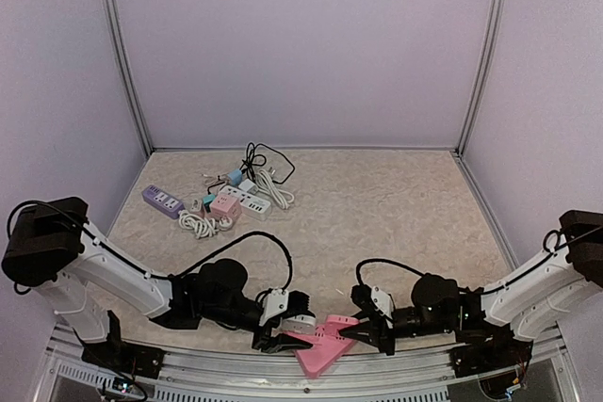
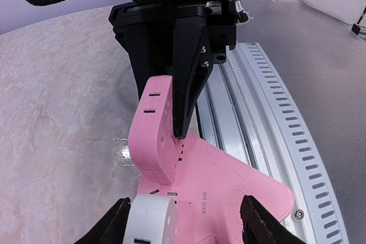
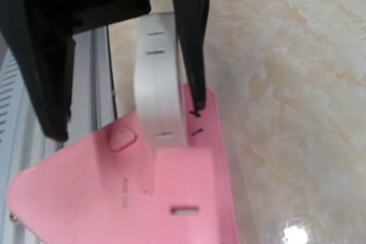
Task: Insert the plug
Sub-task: Insert the plug into the socket.
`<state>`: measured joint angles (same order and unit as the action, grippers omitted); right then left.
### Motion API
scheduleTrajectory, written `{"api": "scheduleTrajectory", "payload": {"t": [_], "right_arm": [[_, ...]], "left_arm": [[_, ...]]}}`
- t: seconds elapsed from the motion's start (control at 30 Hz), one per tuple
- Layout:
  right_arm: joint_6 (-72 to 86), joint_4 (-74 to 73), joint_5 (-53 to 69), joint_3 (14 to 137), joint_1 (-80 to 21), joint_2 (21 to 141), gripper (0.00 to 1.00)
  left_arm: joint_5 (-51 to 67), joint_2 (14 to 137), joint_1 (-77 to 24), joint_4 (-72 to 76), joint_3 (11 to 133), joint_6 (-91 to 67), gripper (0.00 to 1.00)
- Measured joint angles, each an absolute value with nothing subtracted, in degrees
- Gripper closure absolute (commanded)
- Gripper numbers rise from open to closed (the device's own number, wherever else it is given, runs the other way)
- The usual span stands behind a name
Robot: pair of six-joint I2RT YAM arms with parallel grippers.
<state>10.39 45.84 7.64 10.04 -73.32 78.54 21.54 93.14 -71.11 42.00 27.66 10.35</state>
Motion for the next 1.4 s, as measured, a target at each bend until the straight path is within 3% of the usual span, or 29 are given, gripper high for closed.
{"api": "scheduleTrajectory", "payload": {"t": [0.37,0.5,0.97,1.07,1.4], "right_arm": [[10.4,47.0,5.1,10.1,-73.8,79.5,1.0],[9.9,49.7,4.8,10.9,-74.3,82.3,1.0],[8.4,50.5,4.9,10.0,-74.3,81.7,1.0],[8.4,50.5,4.8,9.9,-74.3,81.6,1.0],[8.0,50.2,5.0,9.8,-74.3,81.1,1.0]], "left_arm": [[20.5,91.5,-72.3,40.6,28.6,11.5,0.29],[19.3,90.7,-73.4,40.4,29.5,11.4,0.32],[16.1,97.4,-73.9,38.2,38.2,4.0,0.56],[15.6,97.4,-73.9,35.9,39.0,4.0,0.57],[14.0,97.0,-73.6,34.5,39.0,4.6,0.86]]}}
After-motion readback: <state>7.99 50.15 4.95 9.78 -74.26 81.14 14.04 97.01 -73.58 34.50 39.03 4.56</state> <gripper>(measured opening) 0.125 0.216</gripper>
